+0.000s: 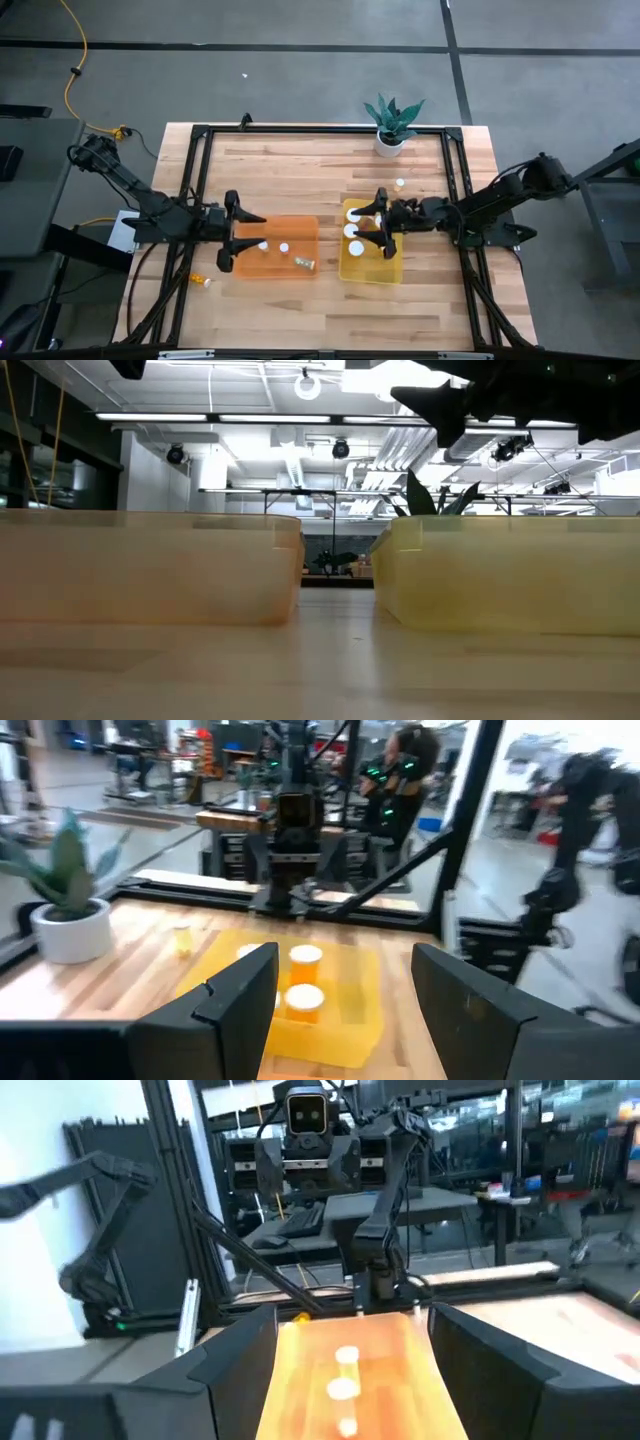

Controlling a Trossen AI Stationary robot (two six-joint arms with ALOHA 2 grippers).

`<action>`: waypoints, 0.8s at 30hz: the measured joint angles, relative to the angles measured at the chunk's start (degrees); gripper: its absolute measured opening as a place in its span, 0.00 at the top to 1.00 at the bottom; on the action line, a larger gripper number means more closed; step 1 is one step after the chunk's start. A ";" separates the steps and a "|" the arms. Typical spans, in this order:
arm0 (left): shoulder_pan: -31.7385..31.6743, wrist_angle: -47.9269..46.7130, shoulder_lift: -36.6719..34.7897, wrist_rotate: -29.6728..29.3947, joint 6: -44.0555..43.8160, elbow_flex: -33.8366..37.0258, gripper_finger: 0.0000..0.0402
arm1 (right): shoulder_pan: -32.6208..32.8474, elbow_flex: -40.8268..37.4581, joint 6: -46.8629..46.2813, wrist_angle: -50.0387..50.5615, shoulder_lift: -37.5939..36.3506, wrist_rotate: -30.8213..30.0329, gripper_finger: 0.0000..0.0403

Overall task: Pick and place medicine bottles into bin by pill shape (circle, oval)
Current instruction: Put the orange tablet bottle into the orange bin

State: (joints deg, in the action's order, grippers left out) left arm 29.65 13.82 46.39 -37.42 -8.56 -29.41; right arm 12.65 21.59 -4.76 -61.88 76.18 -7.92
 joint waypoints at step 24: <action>2.94 -70.15 29.25 30.19 -32.46 -32.26 0.45 | -0.29 0.52 1.90 1.70 0.07 -1.44 0.37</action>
State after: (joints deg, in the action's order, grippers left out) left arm 32.59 -56.33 75.64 -7.23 -41.02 -61.67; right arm 12.36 22.11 -2.87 -60.18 76.25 -9.35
